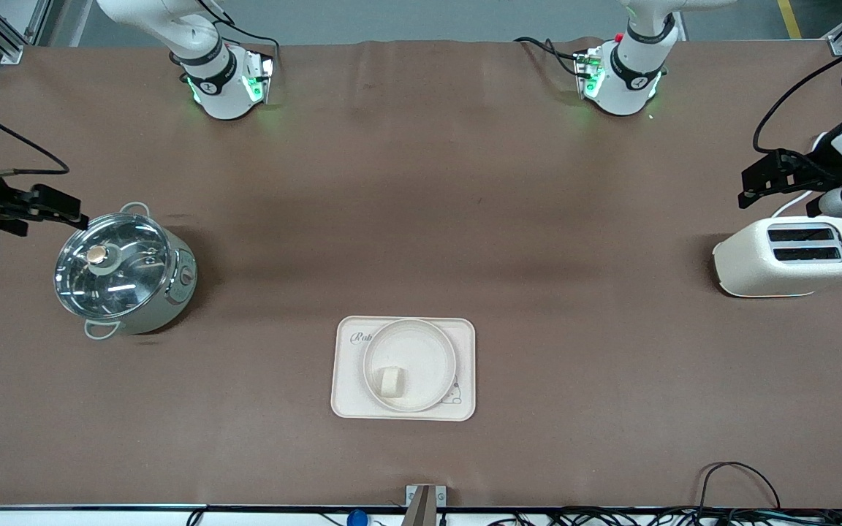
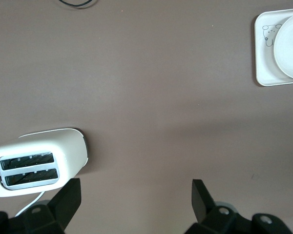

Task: Place bun in plate and plate on tray

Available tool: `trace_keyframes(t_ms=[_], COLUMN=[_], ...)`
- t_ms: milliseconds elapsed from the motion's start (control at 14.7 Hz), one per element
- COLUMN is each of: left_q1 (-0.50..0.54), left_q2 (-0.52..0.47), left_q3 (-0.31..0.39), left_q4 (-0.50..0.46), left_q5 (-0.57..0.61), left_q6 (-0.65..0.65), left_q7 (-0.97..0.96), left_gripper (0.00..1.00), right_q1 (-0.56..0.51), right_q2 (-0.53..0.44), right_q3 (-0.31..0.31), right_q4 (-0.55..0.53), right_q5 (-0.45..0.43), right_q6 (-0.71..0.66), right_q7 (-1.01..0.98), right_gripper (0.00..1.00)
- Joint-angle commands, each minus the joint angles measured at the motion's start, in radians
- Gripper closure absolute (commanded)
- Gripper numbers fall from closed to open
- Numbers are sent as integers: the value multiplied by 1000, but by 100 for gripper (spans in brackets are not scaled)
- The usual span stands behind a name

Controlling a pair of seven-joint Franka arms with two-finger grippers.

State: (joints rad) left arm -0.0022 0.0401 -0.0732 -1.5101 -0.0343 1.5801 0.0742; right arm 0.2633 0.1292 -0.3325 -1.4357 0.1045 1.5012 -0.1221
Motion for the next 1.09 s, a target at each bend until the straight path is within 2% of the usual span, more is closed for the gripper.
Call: trace_keyframes(t_ms=[0, 408, 1021], left_q1=[-1, -1, 1], left_q2=[-8, -8, -6], left_q3=[-5, -5, -3], left_q4=[8, 8, 8], left_q5=[16, 17, 20], left_q6=[-15, -15, -15], left_q7=[-8, -4, -10], left_gripper=[0, 0, 0], right_q1=[-64, -153, -161], right_q2=[-80, -178, -244], right_q3=[68, 167, 168], right_q4=[-31, -100, -176], right_q5=[-11, -72, -97], right_q6=[-25, -12, -2], right_q7=[51, 58, 56], right_gripper=[0, 0, 0])
